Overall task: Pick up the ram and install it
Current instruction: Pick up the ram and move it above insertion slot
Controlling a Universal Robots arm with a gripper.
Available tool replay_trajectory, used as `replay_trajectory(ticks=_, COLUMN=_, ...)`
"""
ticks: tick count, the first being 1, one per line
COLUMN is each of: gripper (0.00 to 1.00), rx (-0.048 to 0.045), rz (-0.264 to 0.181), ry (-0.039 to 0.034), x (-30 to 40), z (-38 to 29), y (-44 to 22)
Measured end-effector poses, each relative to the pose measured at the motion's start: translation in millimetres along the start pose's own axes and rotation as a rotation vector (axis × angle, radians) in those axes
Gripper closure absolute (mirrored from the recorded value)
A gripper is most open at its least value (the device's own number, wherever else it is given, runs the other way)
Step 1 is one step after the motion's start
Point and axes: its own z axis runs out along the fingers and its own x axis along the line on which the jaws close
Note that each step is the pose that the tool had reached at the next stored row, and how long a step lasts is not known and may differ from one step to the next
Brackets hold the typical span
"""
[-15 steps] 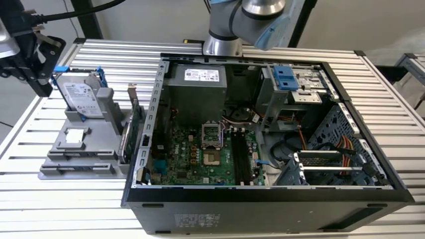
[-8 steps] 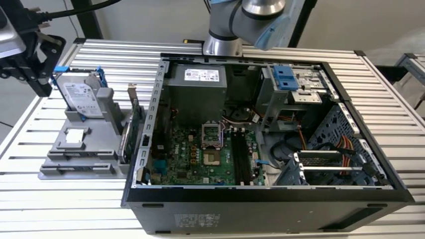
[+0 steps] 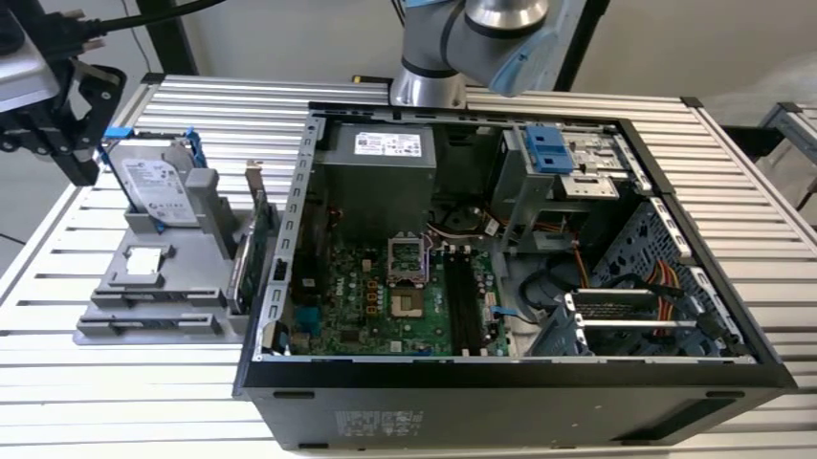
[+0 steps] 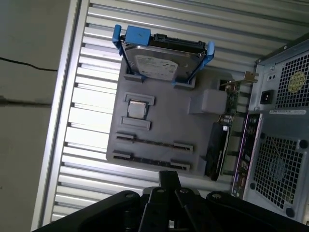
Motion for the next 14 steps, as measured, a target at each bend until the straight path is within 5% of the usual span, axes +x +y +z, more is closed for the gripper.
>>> replay_trajectory(ticks=14, gripper=1.0, rx=-0.0011, rz=-0.076, ry=0.0037, x=0.0, z=0.0, y=0.0)
